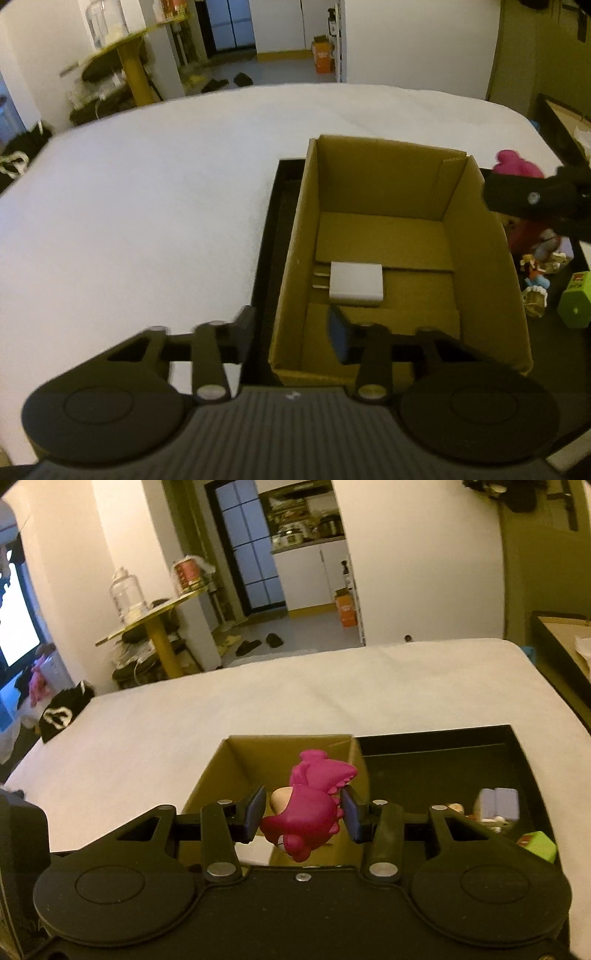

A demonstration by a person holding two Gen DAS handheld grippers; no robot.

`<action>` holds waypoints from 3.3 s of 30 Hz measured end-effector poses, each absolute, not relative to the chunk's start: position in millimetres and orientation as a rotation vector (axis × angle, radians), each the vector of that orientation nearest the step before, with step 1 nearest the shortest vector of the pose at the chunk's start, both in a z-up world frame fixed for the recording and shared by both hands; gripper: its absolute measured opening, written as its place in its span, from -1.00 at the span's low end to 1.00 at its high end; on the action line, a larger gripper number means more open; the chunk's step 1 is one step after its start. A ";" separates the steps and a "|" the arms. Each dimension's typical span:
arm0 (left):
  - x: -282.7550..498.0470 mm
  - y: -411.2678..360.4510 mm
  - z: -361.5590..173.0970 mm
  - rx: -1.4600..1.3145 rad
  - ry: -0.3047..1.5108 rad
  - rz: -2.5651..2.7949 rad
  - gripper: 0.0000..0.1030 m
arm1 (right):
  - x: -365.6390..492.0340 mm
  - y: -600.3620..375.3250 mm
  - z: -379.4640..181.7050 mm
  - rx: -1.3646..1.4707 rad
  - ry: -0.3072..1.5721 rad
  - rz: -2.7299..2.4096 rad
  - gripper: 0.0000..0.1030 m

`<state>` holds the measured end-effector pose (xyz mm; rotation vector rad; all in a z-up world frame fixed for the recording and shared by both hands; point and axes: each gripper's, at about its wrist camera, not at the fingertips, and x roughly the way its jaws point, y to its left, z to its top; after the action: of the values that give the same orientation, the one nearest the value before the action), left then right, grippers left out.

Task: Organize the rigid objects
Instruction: 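Carry the pink dinosaur into the box and open the right gripper, then move the right gripper to the green cube and close on it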

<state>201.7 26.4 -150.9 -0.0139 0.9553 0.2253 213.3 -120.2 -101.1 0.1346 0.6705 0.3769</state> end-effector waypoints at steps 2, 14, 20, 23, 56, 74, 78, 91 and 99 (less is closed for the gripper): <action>202.9 31.8 -154.6 -0.041 0.973 0.225 -0.68 | 214.4 -113.3 -102.6 0.129 0.686 0.383 -0.15; 197.8 46.6 -155.3 -0.107 0.953 0.188 -0.79 | 221.7 -80.7 -116.6 0.054 0.749 0.382 -0.14; 196.6 49.5 -154.8 -0.121 0.940 0.178 -0.79 | 221.8 -80.1 -118.3 0.036 0.742 0.331 0.32; 195.8 51.8 -153.6 -0.139 0.933 0.170 -0.80 | 215.4 -89.8 -115.5 0.052 0.743 0.321 0.33; 185.6 12.6 -134.4 0.068 0.976 0.253 -0.86 | 193.1 -206.4 -121.8 0.212 0.720 0.131 0.42; 194.1 -7.3 -140.5 0.210 0.999 0.345 -0.70 | 202.8 -253.6 -157.5 0.413 0.735 0.124 0.42; 199.1 -5.5 -139.6 0.205 1.001 0.386 -0.22 | 205.2 -263.6 -167.3 0.471 0.739 0.110 0.51; 219.2 -14.8 -133.8 0.274 0.960 0.495 0.59 | 208.3 -279.7 -200.0 0.626 0.781 0.017 0.55; 228.0 -29.0 -137.5 0.300 0.957 0.494 0.63 | 212.7 -297.7 -216.2 0.738 0.808 -0.031 0.60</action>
<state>228.0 -29.0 -137.5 0.3001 0.9566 0.4937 212.7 -297.7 -216.2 0.7380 0.8077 -0.0309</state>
